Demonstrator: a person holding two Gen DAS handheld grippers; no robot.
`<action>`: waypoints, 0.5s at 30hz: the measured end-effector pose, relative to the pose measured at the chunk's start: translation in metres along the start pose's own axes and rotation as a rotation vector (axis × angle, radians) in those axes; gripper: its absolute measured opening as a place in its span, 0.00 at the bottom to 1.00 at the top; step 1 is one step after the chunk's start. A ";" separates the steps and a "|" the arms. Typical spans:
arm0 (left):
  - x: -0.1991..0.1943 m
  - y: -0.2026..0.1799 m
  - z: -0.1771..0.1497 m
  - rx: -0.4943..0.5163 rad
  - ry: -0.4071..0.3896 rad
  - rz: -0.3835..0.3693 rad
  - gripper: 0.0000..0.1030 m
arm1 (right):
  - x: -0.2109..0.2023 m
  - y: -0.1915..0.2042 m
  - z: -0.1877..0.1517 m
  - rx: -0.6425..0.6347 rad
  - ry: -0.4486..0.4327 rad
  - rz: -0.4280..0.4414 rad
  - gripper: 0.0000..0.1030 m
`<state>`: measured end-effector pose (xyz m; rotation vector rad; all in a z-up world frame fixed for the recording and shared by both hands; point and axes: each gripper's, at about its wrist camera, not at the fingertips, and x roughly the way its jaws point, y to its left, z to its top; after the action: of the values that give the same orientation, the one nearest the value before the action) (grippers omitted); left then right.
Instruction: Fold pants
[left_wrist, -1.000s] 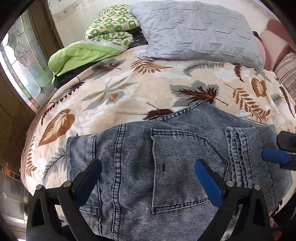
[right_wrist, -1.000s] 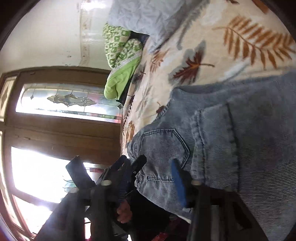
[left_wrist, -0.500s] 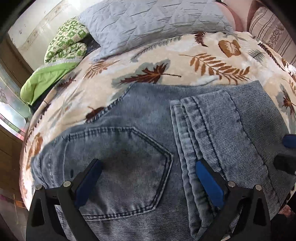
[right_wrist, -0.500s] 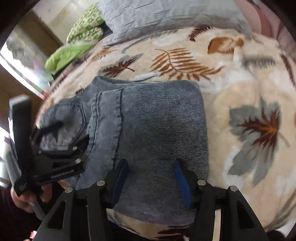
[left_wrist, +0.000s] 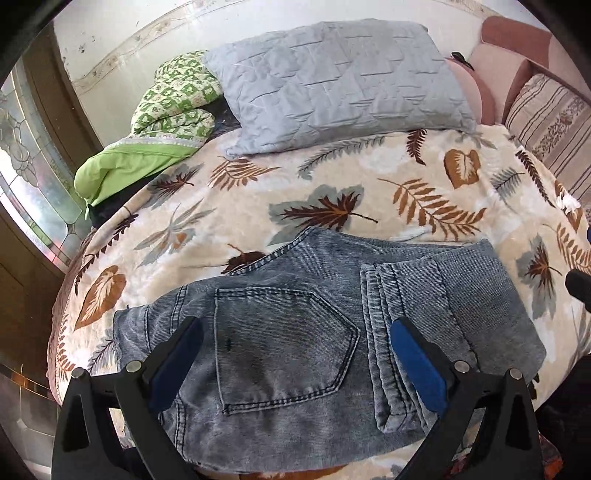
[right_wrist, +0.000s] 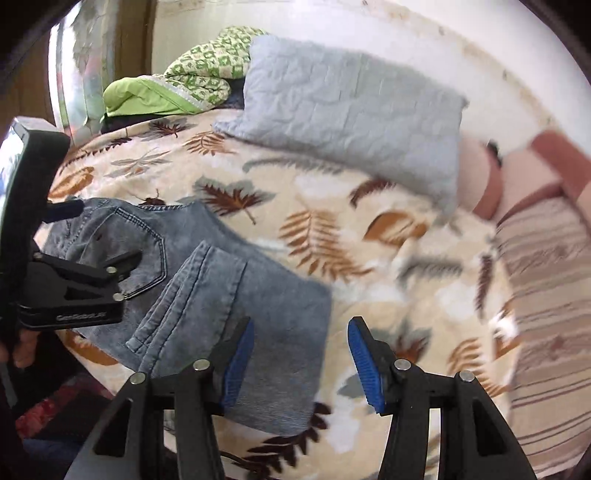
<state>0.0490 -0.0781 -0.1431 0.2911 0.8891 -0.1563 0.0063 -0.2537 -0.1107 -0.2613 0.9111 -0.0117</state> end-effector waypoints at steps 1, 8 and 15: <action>-0.003 0.002 0.000 -0.004 -0.004 -0.001 0.99 | -0.007 0.002 0.001 -0.009 -0.006 -0.009 0.54; -0.019 0.016 -0.001 -0.023 -0.046 0.011 0.99 | -0.030 0.009 0.012 -0.026 -0.036 -0.046 0.54; -0.023 0.031 -0.007 -0.051 -0.055 0.017 0.99 | -0.036 0.023 0.015 -0.053 -0.041 -0.057 0.54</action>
<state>0.0373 -0.0463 -0.1233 0.2457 0.8347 -0.1249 -0.0068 -0.2240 -0.0792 -0.3355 0.8642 -0.0352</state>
